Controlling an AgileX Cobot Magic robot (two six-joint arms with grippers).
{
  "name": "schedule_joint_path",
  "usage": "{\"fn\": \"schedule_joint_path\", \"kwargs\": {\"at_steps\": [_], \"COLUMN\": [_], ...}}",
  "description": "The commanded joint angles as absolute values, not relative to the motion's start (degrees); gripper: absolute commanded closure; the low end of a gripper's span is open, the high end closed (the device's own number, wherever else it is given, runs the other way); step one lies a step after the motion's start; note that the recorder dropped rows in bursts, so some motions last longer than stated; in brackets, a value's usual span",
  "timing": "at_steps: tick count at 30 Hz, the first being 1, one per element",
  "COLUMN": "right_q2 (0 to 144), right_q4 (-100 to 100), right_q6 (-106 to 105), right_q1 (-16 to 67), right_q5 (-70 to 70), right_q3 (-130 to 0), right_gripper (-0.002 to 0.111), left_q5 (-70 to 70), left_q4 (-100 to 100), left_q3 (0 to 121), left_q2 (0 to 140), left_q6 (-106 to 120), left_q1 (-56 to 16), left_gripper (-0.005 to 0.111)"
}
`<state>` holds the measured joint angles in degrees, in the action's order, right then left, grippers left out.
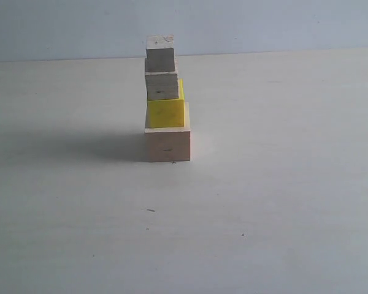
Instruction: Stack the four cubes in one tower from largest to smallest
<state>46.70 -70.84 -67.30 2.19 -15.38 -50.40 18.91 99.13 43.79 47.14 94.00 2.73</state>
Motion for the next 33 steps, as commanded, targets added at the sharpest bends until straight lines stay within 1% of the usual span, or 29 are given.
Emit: {"fn": "schedule_joint_path", "kwargs": {"at_steps": [1,7,13,21,26,33], "right_q2": [39.10,29.23,20.97,14.92,13.13,10.77], "right_q4": [-65.76,-48.39,-33.32,-32.61,-32.93,-31.98], "right_q6": [-67.73,-55.76,-43.11,-40.85,-30.85,-30.46], "right_q1": [1.97,1.97,1.97,1.97,1.97,1.97], "right_q5": [-18.15,-18.02,-19.50,-23.87,-23.83,-23.83], "right_q3": [-50.03,-48.38,-45.39,-44.33,-44.33,-44.33], "right_gripper": [0.108,0.108,0.108,0.108,0.108,0.108], "left_q5": [11.75,7.11,7.77,7.87,7.11,3.96], "left_q4": [96.74,95.68,95.68,96.65,96.65,96.50], "left_q3": [43.15,39.71,33.37,30.04,29.93,29.93], "left_q2": [38.03,30.89,25.30,22.92,22.92,22.92], "left_q6": [94.17,94.17,94.05,93.84,93.84,94.00], "left_q1": [-0.13,-1.38,-1.38,-1.45,-3.72,-8.09], "left_gripper": [0.107,0.107,0.107,0.107,0.107,0.107]}}
